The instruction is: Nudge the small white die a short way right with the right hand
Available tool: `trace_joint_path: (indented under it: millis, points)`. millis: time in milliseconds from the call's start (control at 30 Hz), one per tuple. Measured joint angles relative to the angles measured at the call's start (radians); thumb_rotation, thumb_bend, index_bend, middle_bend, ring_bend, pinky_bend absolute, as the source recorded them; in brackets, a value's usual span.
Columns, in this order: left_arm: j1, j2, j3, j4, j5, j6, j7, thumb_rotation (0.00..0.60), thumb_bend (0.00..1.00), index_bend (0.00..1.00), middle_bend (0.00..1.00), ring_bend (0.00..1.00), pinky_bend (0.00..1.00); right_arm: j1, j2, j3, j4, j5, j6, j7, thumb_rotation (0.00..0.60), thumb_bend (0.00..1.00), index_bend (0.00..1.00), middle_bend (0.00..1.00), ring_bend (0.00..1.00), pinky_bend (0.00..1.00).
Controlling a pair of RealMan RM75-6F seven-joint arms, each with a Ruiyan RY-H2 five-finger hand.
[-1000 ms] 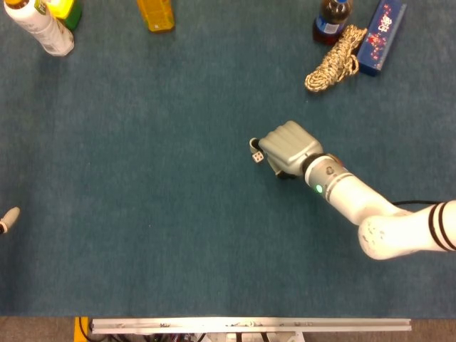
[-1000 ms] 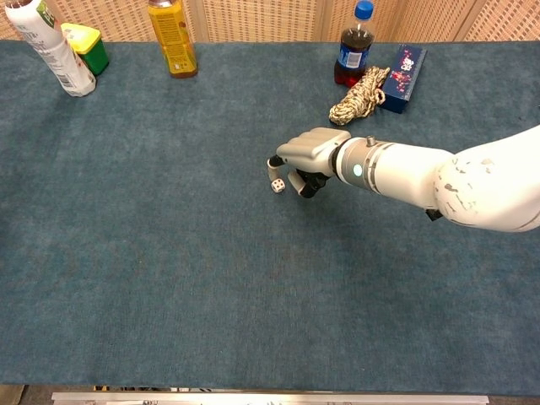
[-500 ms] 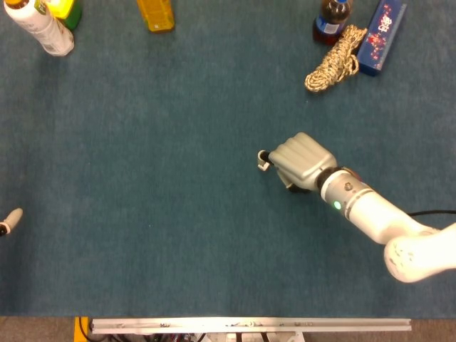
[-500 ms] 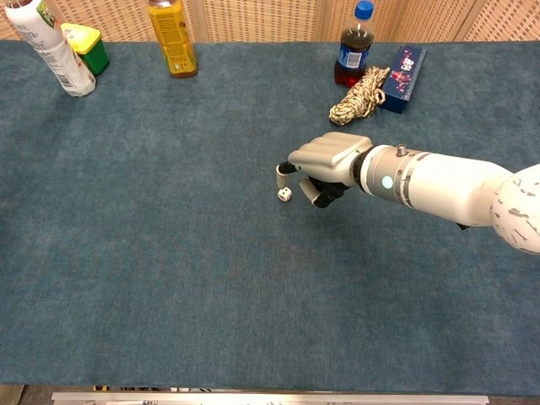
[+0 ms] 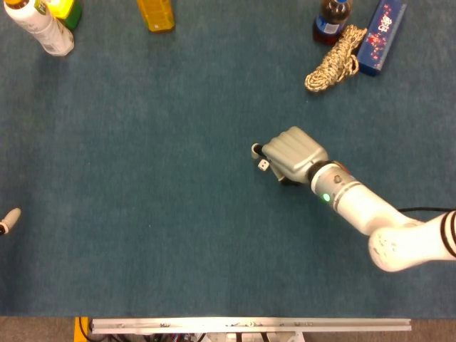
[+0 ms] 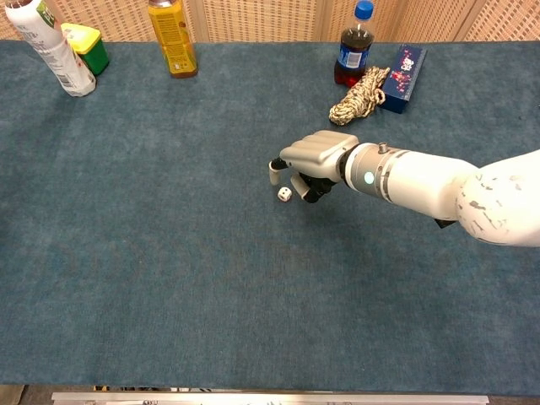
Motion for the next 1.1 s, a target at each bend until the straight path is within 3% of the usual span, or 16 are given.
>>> trace_joint_path:
  millis: [567,1100]
  points:
    - [-0.001,-0.002,0.0,0.0,0.004,-0.001,0.0,0.6,0.13,0.0,0.0,0.0,0.0,0.004,-0.002,-0.031,-0.015,0.014,0.012,-0.024,0.6,0.8,0.28,1.0,1.0,1.0]
    - [-0.004,-0.004,0.002,-0.002,0.013,-0.003,0.009,0.6,0.13,0.0,0.0,0.0,0.0,-0.077,0.089,-0.088,-0.146,-0.117,0.095,-0.008,0.6,0.79,0.28,1.0,1.0,1.0]
